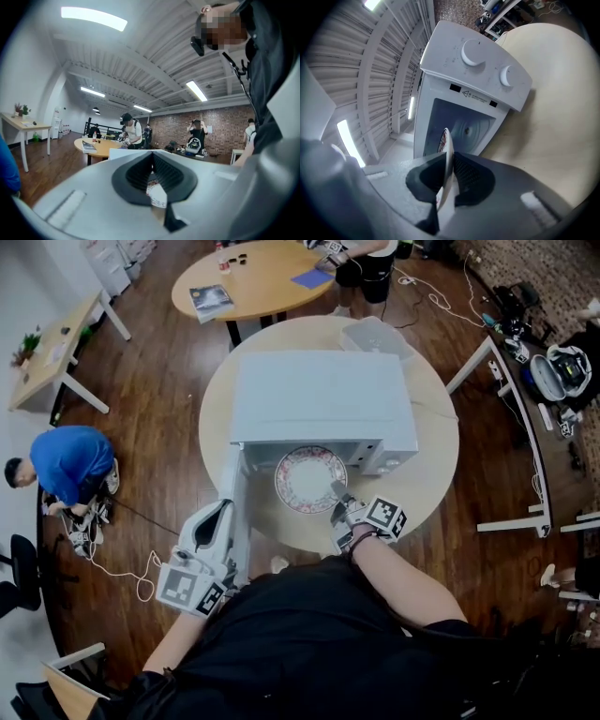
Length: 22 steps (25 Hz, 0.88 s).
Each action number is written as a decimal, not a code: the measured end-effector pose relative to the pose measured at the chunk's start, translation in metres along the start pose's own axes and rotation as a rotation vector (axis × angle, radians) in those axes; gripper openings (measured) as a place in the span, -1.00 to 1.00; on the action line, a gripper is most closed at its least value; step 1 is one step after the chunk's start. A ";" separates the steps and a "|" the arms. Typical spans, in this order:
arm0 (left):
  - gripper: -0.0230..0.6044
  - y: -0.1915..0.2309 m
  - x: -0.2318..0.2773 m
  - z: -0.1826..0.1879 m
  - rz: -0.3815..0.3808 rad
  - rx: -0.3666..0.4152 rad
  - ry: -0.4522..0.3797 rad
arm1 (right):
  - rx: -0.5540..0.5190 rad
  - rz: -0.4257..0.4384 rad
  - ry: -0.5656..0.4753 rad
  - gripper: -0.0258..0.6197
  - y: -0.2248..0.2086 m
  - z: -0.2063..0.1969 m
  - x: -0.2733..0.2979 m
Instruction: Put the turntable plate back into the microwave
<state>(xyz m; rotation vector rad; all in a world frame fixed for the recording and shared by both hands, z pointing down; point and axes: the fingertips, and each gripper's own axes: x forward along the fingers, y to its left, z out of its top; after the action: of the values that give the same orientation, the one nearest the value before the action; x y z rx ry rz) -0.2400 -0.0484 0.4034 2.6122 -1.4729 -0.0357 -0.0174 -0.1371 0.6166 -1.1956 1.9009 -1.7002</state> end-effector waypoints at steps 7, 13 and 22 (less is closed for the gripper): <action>-0.92 -0.005 0.006 0.005 -0.082 0.001 0.003 | 0.019 -0.003 -0.022 -0.85 0.009 -0.011 0.006; -0.91 -0.006 0.012 -0.004 -0.127 -0.013 0.006 | 0.033 -0.011 -0.046 -0.85 0.008 -0.014 -0.004; -0.92 0.004 0.009 0.000 -0.053 0.000 0.016 | 0.023 0.001 0.023 -0.85 0.006 -0.020 0.008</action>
<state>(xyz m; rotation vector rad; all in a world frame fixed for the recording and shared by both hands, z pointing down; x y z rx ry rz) -0.2385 -0.0581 0.4047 2.6455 -1.3981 -0.0206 -0.0385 -0.1304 0.6177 -1.1717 1.8896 -1.7374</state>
